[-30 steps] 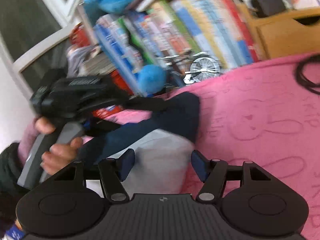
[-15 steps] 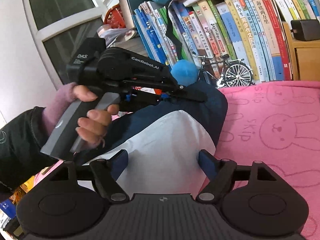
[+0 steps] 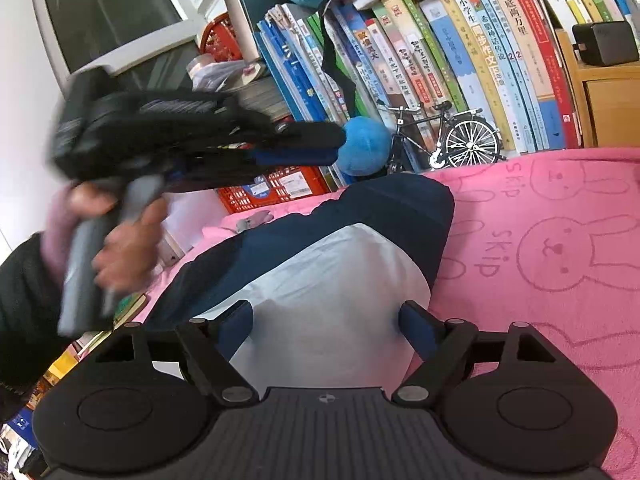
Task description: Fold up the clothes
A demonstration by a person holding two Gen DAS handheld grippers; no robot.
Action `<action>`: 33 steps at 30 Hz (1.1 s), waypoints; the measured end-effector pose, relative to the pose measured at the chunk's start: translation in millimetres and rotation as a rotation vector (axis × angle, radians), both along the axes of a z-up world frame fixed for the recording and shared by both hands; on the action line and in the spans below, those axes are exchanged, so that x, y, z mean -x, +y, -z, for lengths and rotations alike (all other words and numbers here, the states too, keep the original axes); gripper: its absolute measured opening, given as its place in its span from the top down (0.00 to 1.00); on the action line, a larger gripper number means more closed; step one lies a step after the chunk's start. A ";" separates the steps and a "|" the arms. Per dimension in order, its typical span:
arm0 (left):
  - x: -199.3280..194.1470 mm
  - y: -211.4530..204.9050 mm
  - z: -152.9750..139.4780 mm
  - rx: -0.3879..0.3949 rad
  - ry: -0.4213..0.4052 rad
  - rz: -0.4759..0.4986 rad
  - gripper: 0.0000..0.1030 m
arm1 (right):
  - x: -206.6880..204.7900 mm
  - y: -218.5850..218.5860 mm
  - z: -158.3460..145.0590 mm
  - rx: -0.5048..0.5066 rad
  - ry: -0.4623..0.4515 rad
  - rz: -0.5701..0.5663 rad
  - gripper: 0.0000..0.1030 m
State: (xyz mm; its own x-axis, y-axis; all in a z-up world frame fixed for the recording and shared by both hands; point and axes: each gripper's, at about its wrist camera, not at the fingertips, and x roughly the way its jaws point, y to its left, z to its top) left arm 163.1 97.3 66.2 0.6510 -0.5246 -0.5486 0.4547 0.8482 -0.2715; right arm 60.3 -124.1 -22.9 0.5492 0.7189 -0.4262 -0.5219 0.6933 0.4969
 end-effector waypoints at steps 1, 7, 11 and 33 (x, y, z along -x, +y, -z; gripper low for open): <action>10.1 -6.5 5.0 -0.081 -0.053 -0.009 0.83 | -0.6 -2.7 -0.7 -0.003 0.002 -0.001 0.22; 35.6 -12.5 46.7 -0.584 -0.258 -0.129 0.79 | -1.5 -34.8 -10.8 -0.065 -0.015 0.095 0.22; 51.9 23.5 32.4 -0.629 -0.258 -0.327 0.81 | 11.3 -42.5 -25.9 0.024 -0.070 0.221 0.22; 249.9 65.7 -4.0 -0.496 -0.420 -0.291 0.58 | 272.6 36.4 -14.3 0.584 -0.338 0.124 0.22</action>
